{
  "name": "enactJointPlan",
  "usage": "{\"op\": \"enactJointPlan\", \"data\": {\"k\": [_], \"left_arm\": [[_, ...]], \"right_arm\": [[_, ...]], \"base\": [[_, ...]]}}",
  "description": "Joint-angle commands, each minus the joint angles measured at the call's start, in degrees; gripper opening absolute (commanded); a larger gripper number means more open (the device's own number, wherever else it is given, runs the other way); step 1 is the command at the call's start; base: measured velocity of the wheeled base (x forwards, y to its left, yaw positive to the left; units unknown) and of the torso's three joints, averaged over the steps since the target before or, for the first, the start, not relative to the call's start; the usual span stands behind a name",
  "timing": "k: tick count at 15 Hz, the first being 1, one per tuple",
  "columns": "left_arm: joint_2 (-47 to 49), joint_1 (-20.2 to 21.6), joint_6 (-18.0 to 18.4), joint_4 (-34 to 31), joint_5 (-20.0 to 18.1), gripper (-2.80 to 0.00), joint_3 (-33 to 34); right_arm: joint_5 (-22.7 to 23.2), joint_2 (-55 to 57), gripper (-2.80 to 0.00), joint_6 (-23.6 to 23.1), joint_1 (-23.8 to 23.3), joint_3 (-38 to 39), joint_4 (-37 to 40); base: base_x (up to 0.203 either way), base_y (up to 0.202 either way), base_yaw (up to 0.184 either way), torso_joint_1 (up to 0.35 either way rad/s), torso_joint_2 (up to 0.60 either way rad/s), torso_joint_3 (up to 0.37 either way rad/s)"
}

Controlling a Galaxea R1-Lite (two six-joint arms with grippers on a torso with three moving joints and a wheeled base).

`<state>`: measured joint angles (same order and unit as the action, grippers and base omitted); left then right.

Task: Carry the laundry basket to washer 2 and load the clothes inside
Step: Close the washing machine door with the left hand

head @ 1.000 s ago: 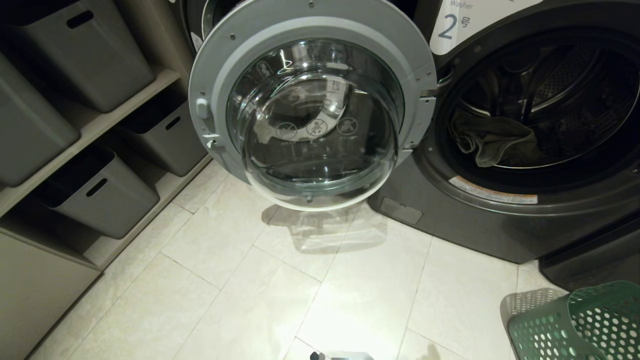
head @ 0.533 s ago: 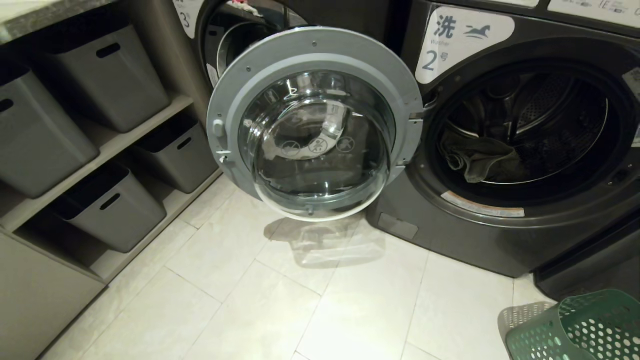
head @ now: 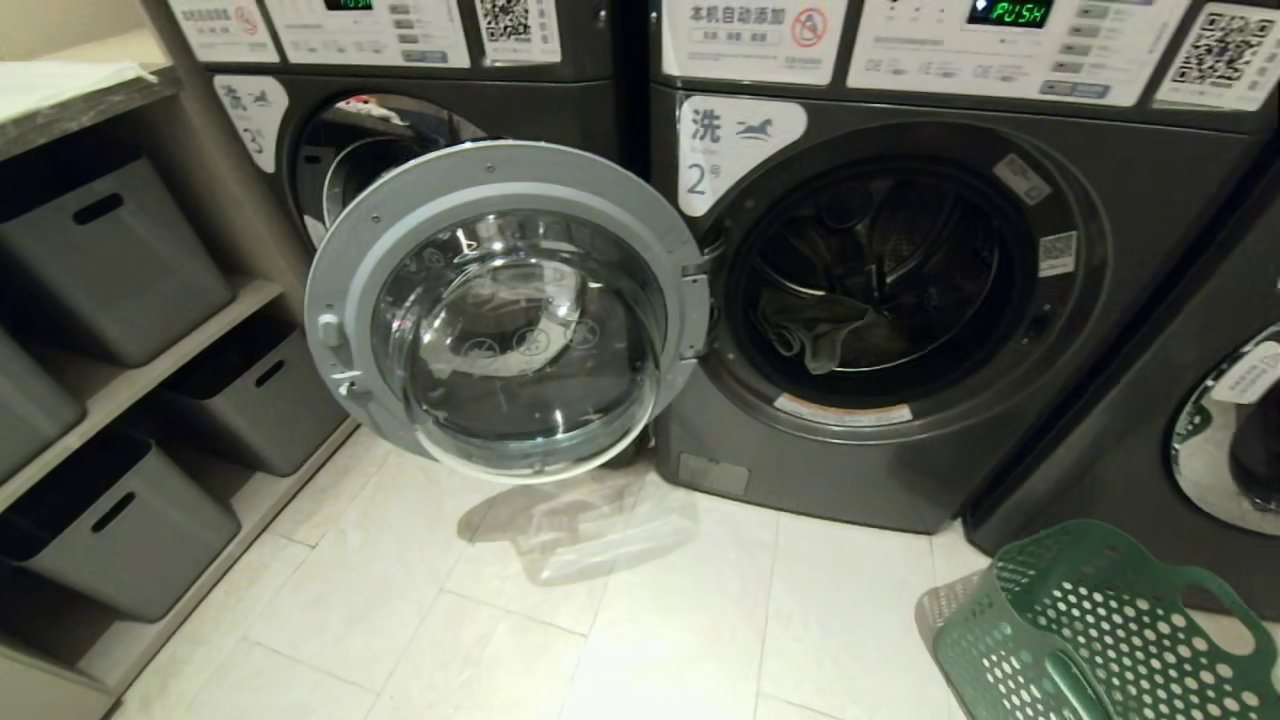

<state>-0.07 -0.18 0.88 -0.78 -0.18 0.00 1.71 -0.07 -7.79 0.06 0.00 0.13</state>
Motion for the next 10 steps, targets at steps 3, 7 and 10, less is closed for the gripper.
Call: {"op": "enactJointPlan", "data": {"k": [3,7,10], "left_arm": [[-0.1,0.0,0.0,0.0,0.1,-2.80,0.1],[-0.1,0.0,0.0,0.0,0.1,-2.80,0.1],[0.0,0.0,-0.1,0.0,0.1,-2.80,0.1]], "right_arm": [[0.1,0.1,-2.80,-0.1,0.0,0.0,0.0],[0.1,0.1,-2.80,0.0,0.0,0.0,0.0],[0.3,0.1,-2.80,0.1,0.0,0.0,0.0]], "base": [[-0.001,0.002,-0.031,0.006,0.00,0.215],[0.000,0.000,0.000,0.003,0.00,0.186],[0.000,0.000,0.000,0.001,0.00,0.222]]}}
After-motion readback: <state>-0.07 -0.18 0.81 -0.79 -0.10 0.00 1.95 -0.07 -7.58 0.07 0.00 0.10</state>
